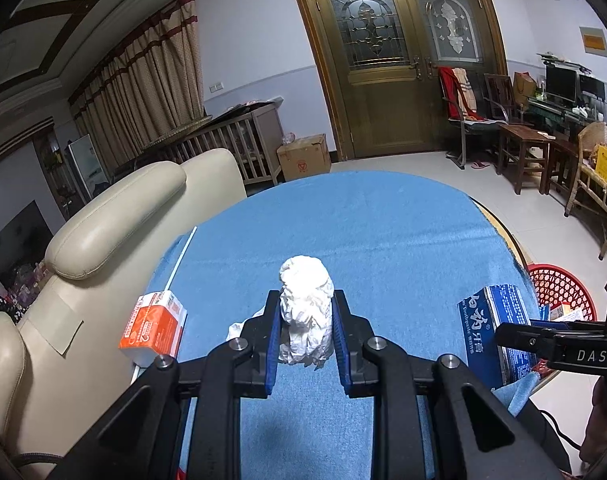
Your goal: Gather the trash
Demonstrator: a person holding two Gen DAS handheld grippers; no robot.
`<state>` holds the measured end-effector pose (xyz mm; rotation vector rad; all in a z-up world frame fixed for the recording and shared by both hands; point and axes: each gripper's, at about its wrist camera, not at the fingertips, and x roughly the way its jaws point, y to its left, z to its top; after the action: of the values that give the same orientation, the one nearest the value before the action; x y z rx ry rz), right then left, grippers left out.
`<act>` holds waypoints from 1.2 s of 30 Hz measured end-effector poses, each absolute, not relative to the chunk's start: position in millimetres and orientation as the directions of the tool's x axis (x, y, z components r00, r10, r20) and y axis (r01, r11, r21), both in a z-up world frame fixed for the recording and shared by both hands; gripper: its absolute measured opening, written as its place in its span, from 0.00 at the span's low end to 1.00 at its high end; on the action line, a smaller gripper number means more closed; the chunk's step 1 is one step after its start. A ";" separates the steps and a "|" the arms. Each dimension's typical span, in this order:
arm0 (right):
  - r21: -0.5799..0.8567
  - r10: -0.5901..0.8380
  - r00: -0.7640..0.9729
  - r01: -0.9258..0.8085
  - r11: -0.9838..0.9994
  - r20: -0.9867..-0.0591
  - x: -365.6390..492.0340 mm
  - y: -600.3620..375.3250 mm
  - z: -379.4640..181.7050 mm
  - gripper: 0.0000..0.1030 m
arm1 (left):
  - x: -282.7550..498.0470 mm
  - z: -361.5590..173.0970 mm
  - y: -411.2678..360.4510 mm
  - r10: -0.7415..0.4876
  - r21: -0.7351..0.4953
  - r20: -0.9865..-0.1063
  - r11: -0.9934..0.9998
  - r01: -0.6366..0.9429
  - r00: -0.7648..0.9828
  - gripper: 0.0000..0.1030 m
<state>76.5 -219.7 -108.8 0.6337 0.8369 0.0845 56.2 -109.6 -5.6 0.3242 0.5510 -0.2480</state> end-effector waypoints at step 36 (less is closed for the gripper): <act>0.601 0.330 0.699 0.177 0.779 -0.635 59.9 -232.8 -106.7 0.56 | 58.8 -4.3 -102.5 -0.166 0.222 -0.561 0.914 0.340 0.811 0.25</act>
<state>59.9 -232.8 -106.7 0.6905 0.8092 0.0934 58.8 -102.5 -4.3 0.3232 0.5644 -0.2754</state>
